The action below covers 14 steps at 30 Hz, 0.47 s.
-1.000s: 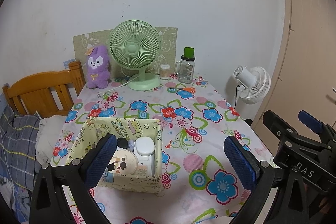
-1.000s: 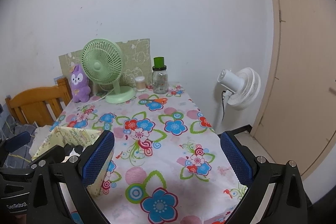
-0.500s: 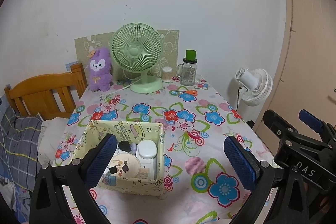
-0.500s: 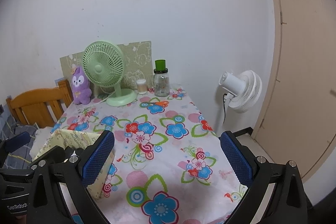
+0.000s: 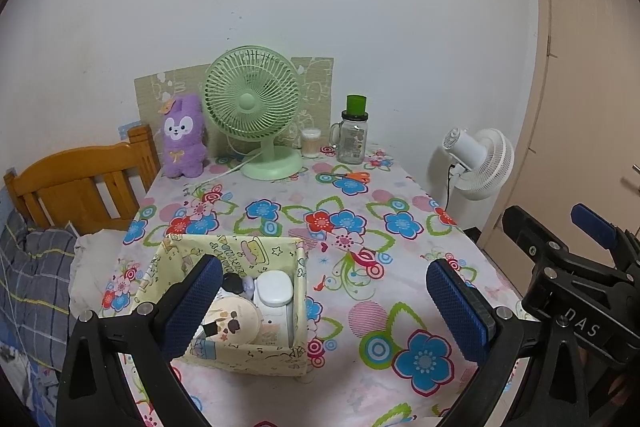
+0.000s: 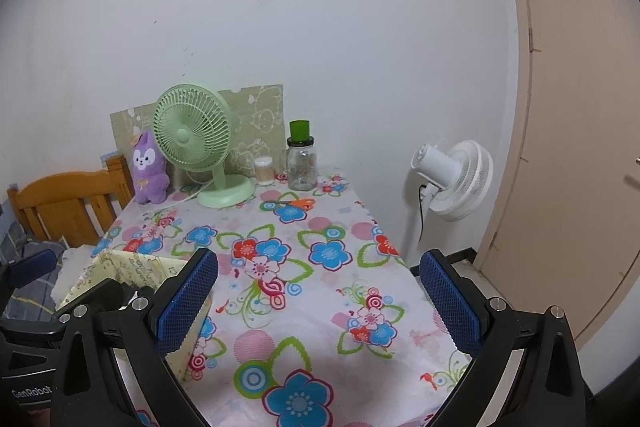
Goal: Organize rigid objects
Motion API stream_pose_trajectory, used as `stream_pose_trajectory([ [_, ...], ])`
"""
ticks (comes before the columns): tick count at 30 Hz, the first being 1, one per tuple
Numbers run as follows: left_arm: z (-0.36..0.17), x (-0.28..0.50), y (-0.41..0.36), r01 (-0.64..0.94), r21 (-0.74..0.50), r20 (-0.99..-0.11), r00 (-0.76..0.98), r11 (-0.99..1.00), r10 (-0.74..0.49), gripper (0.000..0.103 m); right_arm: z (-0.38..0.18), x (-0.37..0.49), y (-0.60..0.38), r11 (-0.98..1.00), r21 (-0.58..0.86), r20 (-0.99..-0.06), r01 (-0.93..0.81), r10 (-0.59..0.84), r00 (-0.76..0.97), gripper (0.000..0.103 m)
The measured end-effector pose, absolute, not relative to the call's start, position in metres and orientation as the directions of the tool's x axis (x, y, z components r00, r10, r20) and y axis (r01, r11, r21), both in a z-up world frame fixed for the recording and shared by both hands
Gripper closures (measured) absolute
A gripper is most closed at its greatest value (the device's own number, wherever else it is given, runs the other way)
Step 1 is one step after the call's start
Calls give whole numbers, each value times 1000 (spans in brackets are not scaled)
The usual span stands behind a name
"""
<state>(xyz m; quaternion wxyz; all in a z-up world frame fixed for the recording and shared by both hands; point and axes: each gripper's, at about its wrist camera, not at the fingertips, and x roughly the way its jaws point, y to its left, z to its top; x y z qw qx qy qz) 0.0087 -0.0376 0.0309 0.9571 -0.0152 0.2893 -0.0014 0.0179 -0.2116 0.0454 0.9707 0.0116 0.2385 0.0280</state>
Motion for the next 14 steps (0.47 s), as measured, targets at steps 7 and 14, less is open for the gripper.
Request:
stream_pose_trajectory([
  [7, 31, 11, -38, 6, -32, -549, 835, 999, -23, 0, 47, 19, -212, 999, 33, -456, -35, 46, 889, 1],
  [14, 29, 11, -39, 10, -19, -548, 836, 1000, -19, 0, 46, 18, -214, 999, 44, -462, -29, 46, 886, 1],
])
